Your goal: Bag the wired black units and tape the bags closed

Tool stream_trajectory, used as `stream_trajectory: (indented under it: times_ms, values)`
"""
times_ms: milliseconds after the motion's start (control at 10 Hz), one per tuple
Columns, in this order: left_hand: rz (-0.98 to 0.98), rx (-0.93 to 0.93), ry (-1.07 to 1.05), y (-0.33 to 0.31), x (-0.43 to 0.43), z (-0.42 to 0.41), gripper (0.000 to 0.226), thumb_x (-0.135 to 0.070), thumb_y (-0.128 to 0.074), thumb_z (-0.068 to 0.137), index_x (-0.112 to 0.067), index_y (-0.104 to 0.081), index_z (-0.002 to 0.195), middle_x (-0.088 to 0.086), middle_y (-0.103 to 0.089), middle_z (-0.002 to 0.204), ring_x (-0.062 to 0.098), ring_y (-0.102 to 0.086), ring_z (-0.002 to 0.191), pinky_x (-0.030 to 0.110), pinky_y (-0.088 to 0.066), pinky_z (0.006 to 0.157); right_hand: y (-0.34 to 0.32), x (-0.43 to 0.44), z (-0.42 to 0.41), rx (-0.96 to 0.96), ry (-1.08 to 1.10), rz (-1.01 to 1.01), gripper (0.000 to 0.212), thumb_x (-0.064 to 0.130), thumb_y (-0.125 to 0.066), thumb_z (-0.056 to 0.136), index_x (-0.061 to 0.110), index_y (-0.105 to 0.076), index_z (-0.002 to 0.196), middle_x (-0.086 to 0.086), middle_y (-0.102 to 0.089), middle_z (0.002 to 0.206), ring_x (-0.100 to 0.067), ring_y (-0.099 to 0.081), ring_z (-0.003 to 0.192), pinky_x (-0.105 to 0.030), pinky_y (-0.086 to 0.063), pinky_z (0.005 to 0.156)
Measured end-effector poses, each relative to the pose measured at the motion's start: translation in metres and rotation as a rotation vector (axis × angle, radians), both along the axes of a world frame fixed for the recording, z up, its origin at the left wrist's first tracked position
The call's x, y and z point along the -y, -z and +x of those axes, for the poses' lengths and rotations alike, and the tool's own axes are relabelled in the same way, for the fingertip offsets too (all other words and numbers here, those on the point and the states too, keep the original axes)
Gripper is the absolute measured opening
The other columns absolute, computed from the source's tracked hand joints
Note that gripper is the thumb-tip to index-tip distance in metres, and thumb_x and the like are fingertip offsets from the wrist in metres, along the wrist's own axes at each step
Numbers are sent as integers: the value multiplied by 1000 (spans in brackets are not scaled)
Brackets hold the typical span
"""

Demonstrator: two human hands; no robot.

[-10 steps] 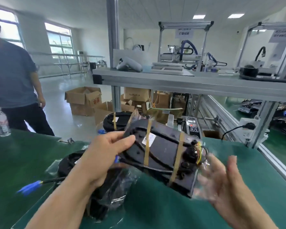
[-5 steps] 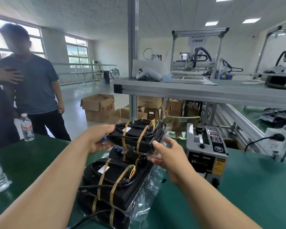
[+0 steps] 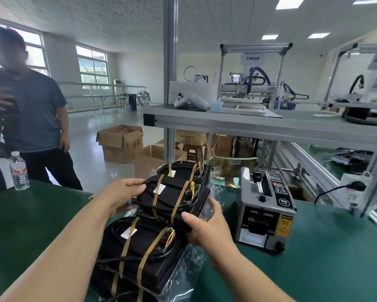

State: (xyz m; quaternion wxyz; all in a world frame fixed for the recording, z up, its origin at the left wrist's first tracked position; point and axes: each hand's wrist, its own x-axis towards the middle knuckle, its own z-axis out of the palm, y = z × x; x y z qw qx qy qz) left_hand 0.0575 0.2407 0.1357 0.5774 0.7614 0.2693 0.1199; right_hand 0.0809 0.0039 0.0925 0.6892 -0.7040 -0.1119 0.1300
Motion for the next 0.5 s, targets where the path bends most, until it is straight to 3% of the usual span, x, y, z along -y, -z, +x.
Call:
stream_trajectory:
  times_ms: [100, 200, 300, 400, 500]
  values:
    - [48, 33, 6, 6, 0, -3, 16, -23, -66, 95, -38, -67, 101, -3, -68, 86, 13, -51, 65, 25, -46, 57, 2, 0, -2, 44, 21, -42, 95, 34, -81, 75, 40, -25, 151, 8, -62, 114, -19, -68, 100, -39, -57, 91]
    - [172, 74, -6, 11, 0, -4, 20, -23, -63, 97, -37, -67, 111, -7, -67, 88, 11, -54, 62, 25, -44, 55, 1, 3, -2, 130, 57, -183, 96, 47, -78, 74, 40, -23, 152, 5, -47, 142, -11, -49, 116, -31, -42, 100]
    - [306, 76, -5, 16, 6, -3, 29, -27, -56, 100, -30, -64, 128, 1, -69, 109, 15, -60, 85, 29, -45, 75, 0, 5, -4, 90, 24, -139, 95, 45, -76, 77, 41, -19, 153, 5, -42, 151, -13, -47, 123, -26, -39, 95]
    - [490, -10, 16, 22, 9, 0, 38, -29, -44, 104, -27, -53, 141, 11, -59, 136, 30, -55, 119, 36, -41, 92, 3, 5, -4, 49, -6, -112, 93, 46, -74, 80, 43, -16, 153, 5, -38, 155, -16, -44, 131, -30, -38, 103]
    - [608, -85, -9, 18, 15, -1, 42, -32, -42, 105, -26, -46, 146, 13, -53, 144, 35, -50, 127, 41, -40, 101, 4, 13, -8, 46, -38, -120, 93, 51, -70, 82, 44, -11, 154, 4, -36, 156, -20, -40, 139, -39, -35, 113]
